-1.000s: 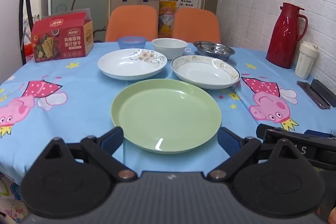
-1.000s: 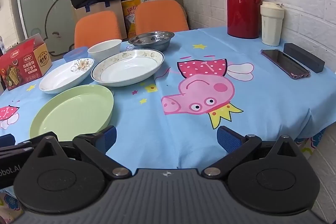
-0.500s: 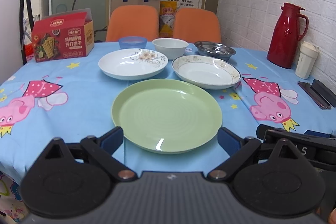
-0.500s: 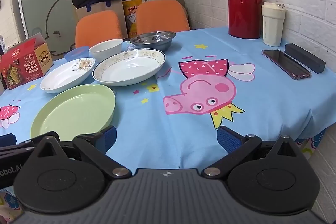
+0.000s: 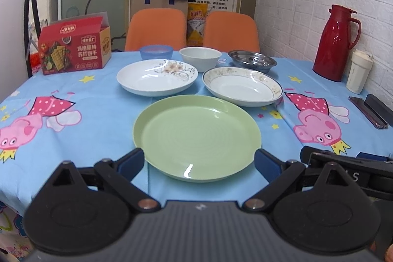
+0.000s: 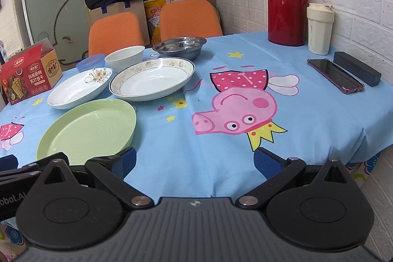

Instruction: Organize plates and bowls

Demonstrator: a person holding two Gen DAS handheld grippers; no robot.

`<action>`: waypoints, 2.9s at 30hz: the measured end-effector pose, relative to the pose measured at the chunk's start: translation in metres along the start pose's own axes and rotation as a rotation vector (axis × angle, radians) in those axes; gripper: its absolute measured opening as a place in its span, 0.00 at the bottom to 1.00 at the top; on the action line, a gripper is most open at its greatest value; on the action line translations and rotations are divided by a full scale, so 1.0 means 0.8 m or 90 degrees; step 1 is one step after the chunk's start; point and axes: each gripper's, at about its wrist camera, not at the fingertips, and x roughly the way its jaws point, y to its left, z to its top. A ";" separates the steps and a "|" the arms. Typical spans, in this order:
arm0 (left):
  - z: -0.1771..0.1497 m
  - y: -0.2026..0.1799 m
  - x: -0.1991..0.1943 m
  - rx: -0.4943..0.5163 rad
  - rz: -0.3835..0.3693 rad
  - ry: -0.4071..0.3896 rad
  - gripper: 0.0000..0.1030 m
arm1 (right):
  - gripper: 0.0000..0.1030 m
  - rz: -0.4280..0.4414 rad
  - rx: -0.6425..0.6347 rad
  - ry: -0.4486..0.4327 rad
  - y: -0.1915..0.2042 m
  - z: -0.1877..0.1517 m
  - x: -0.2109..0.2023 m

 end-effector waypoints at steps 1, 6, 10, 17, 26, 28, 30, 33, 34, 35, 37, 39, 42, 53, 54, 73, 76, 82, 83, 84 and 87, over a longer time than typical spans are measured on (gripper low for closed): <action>0.000 0.000 0.000 0.000 0.000 0.000 0.92 | 1.00 0.001 -0.001 0.000 0.000 0.000 0.000; 0.001 0.002 0.001 -0.002 -0.001 0.001 0.92 | 1.00 0.001 -0.003 0.000 0.003 0.001 0.002; 0.002 0.006 0.003 -0.005 -0.004 -0.003 0.92 | 1.00 0.005 -0.003 0.001 0.004 0.002 0.004; 0.008 0.016 0.016 -0.022 0.005 0.007 0.92 | 1.00 0.007 -0.008 0.006 0.010 0.003 0.009; 0.013 0.023 0.023 -0.026 0.007 0.007 0.92 | 1.00 0.004 -0.004 0.014 0.009 0.007 0.018; 0.013 0.024 0.023 -0.028 0.008 0.007 0.92 | 1.00 0.004 -0.005 0.015 0.009 0.007 0.018; 0.013 0.026 0.022 -0.030 0.007 0.006 0.92 | 1.00 0.006 -0.007 0.017 0.009 0.007 0.019; 0.013 0.028 0.022 -0.032 0.007 0.005 0.92 | 1.00 0.007 -0.011 0.018 0.011 0.006 0.018; 0.013 0.029 0.022 -0.033 0.006 0.005 0.92 | 1.00 0.007 -0.012 0.018 0.011 0.006 0.018; 0.013 0.030 0.023 -0.034 0.006 0.006 0.92 | 1.00 0.007 -0.012 0.017 0.011 0.007 0.019; 0.015 0.032 0.025 -0.037 0.009 0.008 0.92 | 1.00 0.007 -0.012 0.018 0.012 0.007 0.020; 0.018 0.035 0.026 -0.039 0.014 0.009 0.92 | 1.00 0.007 -0.015 0.022 0.014 0.008 0.022; 0.025 0.041 0.028 -0.043 0.020 0.006 0.92 | 1.00 0.009 -0.017 0.023 0.020 0.013 0.025; 0.048 0.065 0.059 -0.056 0.049 0.041 0.92 | 1.00 0.049 -0.039 0.033 0.041 0.032 0.042; 0.050 0.070 0.064 -0.059 0.053 0.049 0.92 | 1.00 0.059 -0.046 0.035 0.045 0.034 0.045; 0.056 0.096 0.141 -0.043 0.055 0.143 0.92 | 1.00 0.146 -0.129 0.122 0.093 0.035 0.123; 0.053 0.094 0.142 -0.031 0.052 0.143 0.92 | 1.00 0.138 -0.159 0.109 0.100 0.029 0.123; 0.050 0.091 0.148 -0.021 0.044 0.151 0.92 | 1.00 0.164 -0.171 0.066 0.088 0.019 0.119; 0.049 0.091 0.149 -0.025 0.042 0.152 0.92 | 1.00 0.159 -0.169 0.073 0.090 0.022 0.120; 0.048 0.091 0.150 -0.027 0.042 0.150 0.92 | 1.00 0.157 -0.167 0.081 0.094 0.024 0.121; 0.048 0.089 0.150 -0.020 0.041 0.150 0.92 | 1.00 0.192 -0.186 0.082 0.106 0.022 0.119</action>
